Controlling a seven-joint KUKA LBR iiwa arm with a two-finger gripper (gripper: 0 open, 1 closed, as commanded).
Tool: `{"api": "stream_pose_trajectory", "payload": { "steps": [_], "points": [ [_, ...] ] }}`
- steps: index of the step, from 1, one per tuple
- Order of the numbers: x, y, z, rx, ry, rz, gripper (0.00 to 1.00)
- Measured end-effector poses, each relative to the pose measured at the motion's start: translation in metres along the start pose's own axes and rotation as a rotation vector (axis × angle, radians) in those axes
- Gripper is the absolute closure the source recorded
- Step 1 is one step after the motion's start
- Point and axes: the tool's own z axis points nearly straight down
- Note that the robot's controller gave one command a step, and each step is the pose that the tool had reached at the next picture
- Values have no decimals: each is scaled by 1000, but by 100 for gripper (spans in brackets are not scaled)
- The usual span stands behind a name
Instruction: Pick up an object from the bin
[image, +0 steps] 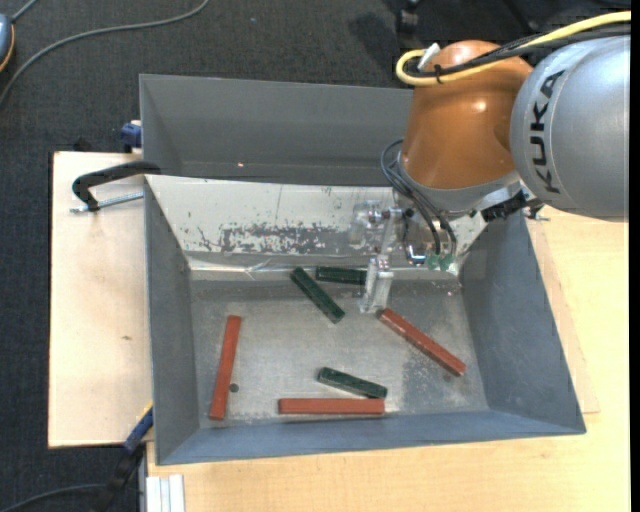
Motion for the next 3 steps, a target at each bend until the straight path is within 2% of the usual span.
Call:
{"api": "stream_pose_trajectory", "payload": {
  "steps": [1, 2, 3],
  "points": [
    [16, 21, 152, 0, -4, -107, 0],
    [62, -113, 147, 3, 3, -195, 0],
    [61, -180, 141, 5, -3, -633, 0]
  ]
}}
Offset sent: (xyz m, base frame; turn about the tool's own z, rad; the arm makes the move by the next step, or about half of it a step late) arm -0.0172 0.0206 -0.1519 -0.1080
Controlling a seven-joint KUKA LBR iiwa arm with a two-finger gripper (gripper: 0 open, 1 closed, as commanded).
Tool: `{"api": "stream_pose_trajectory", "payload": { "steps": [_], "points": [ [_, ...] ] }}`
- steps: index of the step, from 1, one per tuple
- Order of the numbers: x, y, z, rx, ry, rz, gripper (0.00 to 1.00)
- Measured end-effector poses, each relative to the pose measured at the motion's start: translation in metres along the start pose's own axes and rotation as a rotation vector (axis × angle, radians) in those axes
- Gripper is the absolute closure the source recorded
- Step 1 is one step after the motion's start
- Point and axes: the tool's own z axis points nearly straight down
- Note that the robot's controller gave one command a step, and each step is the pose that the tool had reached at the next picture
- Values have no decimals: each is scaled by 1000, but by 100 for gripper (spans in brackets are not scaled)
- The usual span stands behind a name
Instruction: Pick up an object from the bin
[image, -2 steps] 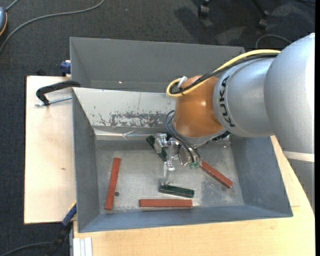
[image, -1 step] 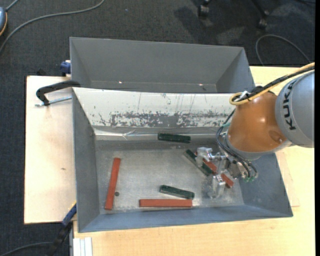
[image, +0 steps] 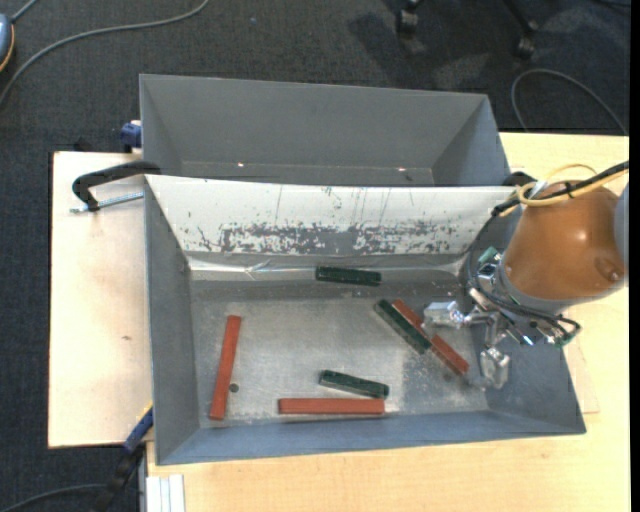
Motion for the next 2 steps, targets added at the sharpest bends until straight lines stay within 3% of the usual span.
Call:
{"api": "stream_pose_trajectory", "payload": {
  "steps": [1, 2],
  "points": [
    [-23, 27, 9, -5, 2, -159, 0],
    [4, -27, 3, -10, -3, -157, 0]
  ]
}}
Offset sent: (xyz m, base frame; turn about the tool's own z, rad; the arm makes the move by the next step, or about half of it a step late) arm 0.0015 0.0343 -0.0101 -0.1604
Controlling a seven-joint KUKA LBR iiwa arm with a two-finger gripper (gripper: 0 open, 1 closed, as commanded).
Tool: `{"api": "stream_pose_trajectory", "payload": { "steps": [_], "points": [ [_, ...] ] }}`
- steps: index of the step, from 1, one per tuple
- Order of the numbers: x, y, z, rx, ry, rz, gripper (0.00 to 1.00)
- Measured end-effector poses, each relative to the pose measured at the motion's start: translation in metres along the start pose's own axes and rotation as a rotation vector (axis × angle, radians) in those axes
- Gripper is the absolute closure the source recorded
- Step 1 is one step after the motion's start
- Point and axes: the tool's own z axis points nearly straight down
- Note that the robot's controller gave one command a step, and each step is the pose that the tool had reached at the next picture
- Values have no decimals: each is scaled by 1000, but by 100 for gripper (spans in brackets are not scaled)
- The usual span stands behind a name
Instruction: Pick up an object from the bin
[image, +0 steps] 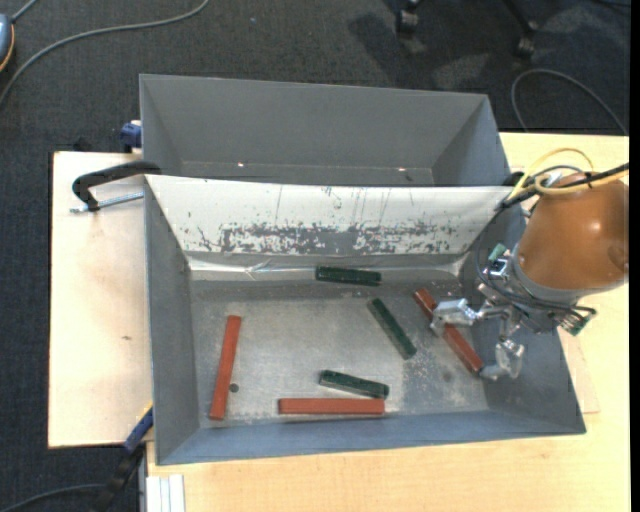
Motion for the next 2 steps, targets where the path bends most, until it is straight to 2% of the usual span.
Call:
{"api": "stream_pose_trajectory", "payload": {
  "steps": [1, 2],
  "points": [
    [-23, 18, -61, 9, 2, -477, 0],
    [-27, 62, 8, -6, 7, -788, 0]
  ]
}}
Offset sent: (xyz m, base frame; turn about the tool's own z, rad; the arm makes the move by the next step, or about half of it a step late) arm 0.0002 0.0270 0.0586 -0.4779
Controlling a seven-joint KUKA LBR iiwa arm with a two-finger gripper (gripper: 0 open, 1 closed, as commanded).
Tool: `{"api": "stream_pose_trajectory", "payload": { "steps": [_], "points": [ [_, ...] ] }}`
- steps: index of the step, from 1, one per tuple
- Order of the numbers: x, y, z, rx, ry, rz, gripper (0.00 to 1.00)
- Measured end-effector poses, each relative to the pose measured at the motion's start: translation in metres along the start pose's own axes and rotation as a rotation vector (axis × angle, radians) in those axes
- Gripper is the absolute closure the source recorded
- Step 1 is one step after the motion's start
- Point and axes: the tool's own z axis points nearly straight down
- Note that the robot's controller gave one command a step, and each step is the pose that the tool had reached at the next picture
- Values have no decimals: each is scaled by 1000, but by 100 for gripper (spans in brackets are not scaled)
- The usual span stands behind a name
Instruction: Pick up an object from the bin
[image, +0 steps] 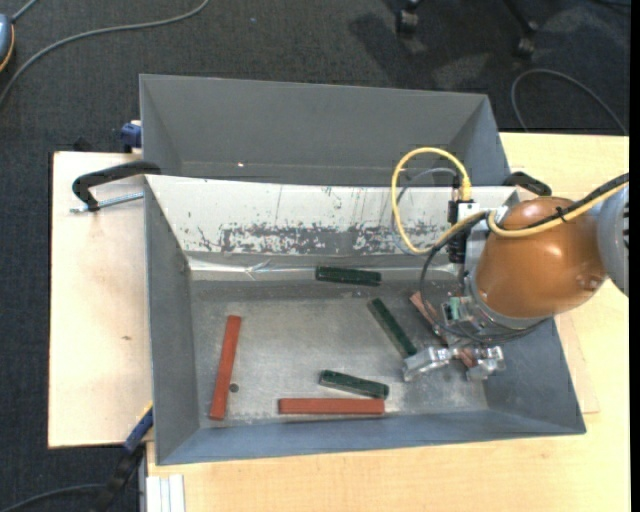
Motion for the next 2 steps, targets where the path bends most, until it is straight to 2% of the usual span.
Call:
{"api": "stream_pose_trajectory", "payload": {
  "steps": [1, 2],
  "points": [
    [-132, -16, -32, 11, -5, -45, 0],
    [-202, 16, -13, 1, -1, -98, 0]
  ]
}}
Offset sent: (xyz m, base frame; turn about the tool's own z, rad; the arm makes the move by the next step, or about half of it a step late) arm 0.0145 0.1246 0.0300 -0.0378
